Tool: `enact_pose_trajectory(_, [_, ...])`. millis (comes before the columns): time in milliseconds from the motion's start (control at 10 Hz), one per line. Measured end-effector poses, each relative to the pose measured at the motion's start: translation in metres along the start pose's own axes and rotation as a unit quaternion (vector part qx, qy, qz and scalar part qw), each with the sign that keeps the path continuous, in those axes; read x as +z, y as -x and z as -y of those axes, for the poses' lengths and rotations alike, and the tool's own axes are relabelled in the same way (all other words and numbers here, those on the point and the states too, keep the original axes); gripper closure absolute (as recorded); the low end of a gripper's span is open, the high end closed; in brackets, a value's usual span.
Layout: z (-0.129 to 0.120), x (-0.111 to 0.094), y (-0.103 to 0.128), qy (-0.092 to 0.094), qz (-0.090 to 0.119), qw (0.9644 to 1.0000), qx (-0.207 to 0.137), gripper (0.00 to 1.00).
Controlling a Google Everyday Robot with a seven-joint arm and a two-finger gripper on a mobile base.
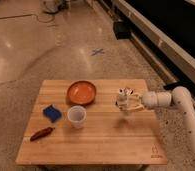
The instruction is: Stand the bottle upright
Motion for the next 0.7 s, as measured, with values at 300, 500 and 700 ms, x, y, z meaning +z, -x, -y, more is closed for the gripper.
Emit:
enact_pose_trajectory(300, [0.003,0.001,-0.001,-0.018,0.021,0.9996,0.004,1.00])
enact_pose_trajectory(500, [0.008,-0.006,-0.006,-0.058,0.047,0.9972,0.007,1.00])
enact_pose_trajectory(700, [0.003,-0.007,-0.014,-0.074,0.054,0.9957,0.010,1.00])
